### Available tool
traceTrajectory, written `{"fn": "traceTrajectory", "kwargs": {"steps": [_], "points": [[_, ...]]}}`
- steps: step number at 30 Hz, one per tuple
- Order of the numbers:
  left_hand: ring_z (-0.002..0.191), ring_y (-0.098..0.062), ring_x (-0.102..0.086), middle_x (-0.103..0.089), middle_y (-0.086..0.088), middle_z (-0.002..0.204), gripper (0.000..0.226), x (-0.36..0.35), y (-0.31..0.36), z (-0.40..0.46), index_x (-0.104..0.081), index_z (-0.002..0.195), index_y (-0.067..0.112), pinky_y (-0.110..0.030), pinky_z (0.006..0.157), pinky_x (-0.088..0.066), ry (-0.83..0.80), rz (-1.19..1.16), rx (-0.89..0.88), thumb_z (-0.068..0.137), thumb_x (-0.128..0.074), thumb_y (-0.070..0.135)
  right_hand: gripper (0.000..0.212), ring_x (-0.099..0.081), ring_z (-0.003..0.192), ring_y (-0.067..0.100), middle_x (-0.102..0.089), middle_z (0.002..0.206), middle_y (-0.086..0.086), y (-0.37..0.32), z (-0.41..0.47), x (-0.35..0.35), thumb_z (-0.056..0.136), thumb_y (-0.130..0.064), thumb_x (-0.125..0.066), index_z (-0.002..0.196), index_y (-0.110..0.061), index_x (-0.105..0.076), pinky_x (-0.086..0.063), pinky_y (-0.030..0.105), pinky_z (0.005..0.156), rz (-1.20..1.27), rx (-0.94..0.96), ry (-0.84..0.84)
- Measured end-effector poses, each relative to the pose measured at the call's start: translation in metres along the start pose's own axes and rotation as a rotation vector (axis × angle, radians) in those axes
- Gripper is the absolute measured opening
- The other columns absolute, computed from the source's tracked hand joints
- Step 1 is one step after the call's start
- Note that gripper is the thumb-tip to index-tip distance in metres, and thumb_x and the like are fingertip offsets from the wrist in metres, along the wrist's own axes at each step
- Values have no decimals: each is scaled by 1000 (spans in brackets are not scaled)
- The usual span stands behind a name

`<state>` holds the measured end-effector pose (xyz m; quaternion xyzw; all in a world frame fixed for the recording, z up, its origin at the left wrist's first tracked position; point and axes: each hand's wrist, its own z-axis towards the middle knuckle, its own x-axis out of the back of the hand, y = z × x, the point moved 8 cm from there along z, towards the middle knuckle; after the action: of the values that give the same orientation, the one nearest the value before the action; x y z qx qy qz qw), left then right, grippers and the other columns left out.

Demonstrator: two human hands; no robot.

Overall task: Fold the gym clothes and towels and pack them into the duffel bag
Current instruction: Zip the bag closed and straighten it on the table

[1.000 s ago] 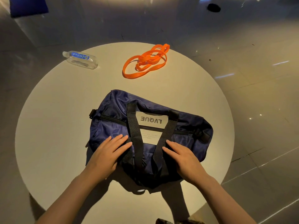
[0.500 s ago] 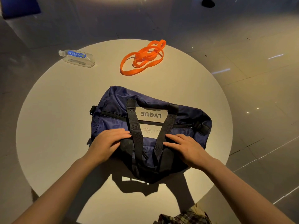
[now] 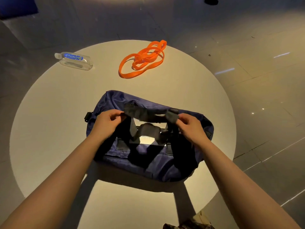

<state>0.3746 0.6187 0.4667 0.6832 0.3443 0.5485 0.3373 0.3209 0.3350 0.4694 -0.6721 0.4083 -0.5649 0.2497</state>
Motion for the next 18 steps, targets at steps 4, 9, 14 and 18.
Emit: {"fn": "traceTrajectory", "kwargs": {"steps": [4, 9, 14, 18], "points": [[89, -21, -62, -63, 3, 80, 31, -10, -10, 14, -62, 115, 18, -32, 76, -48, 138, 155, 96, 86, -69, 27, 21, -56, 82, 23, -59, 89, -1, 10, 20, -8, 93, -39, -55, 100, -21, -51, -43, 33, 69, -345, -157, 88], [106, -22, -52, -57, -2, 114, 34, -25, 34, -21, -59, 117, 16, -28, 85, -39, 193, 354, -283, 86, -62, 30, 26, -58, 73, 15, -58, 82, -4, 13, 4, -13, 91, -33, -61, 108, -21, -44, -45, 30, 64, -133, -79, 82], [102, 1, -56, -53, 21, 122, 60, -57, 41, -44, -32, 132, 55, -19, 89, -43, -118, -46, -216, 76, -55, 60, 40, -61, 75, 13, -60, 84, 0, 32, -14, -20, 87, -13, -67, 120, -25, -47, -51, 23, 70, 207, -132, -15], [83, -6, -57, -53, 16, 118, 86, -64, 43, -39, -20, 145, 46, -27, 79, -48, -58, 87, -158, 79, -74, 43, 39, -56, 70, 10, -56, 76, 0, 42, -20, -23, 86, -9, -68, 119, -23, -50, -49, 24, 69, 242, -155, -29]]}}
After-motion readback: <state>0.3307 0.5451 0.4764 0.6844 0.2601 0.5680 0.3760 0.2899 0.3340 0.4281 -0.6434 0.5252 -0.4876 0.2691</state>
